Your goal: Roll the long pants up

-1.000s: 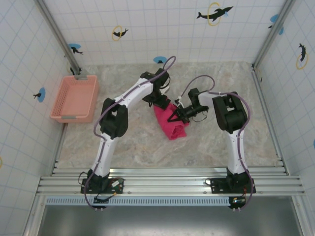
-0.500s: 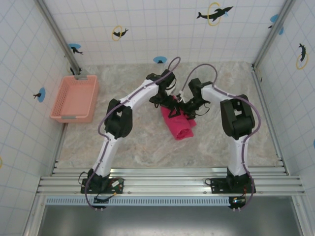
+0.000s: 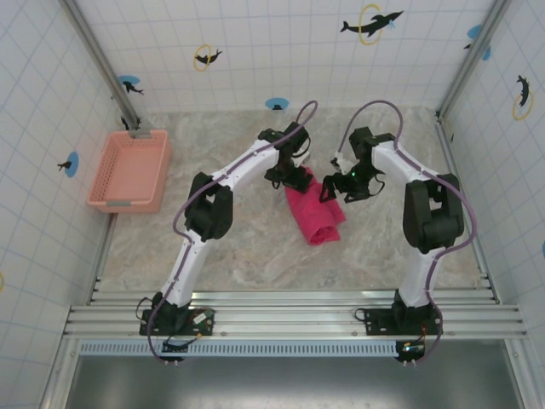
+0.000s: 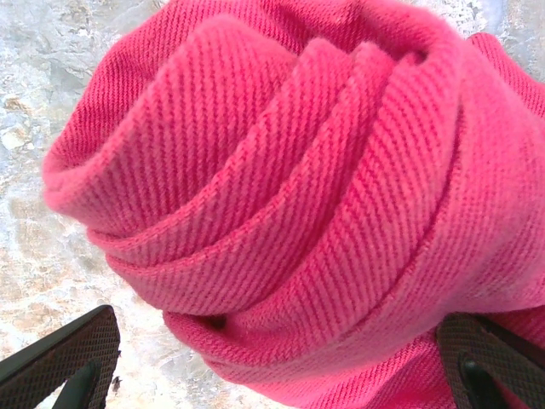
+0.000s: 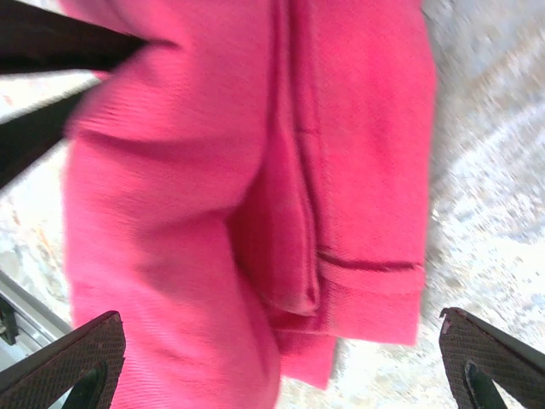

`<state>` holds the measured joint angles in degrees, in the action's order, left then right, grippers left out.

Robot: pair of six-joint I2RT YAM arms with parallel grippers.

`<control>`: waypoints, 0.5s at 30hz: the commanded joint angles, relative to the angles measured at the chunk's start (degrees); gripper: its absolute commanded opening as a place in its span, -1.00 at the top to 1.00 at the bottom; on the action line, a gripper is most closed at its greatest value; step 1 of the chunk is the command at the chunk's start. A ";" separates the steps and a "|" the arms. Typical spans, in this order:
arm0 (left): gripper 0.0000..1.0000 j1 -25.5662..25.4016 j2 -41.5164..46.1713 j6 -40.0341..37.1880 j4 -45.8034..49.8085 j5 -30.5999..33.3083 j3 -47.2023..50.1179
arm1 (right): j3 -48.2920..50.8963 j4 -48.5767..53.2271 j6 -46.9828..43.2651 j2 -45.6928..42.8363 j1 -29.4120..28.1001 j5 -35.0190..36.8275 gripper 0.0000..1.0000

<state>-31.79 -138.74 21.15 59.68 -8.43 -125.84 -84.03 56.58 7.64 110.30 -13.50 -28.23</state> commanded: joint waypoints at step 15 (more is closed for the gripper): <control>-0.95 -2.09 -7.63 1.44 7.88 2.24 3.01 | 4.20 -5.83 0.51 8.96 -2.79 -9.06 -0.95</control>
<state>-31.90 -138.91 21.98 60.42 -8.80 -125.86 -80.99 53.67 7.57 116.62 -14.31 -37.50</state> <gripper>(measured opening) 0.973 0.978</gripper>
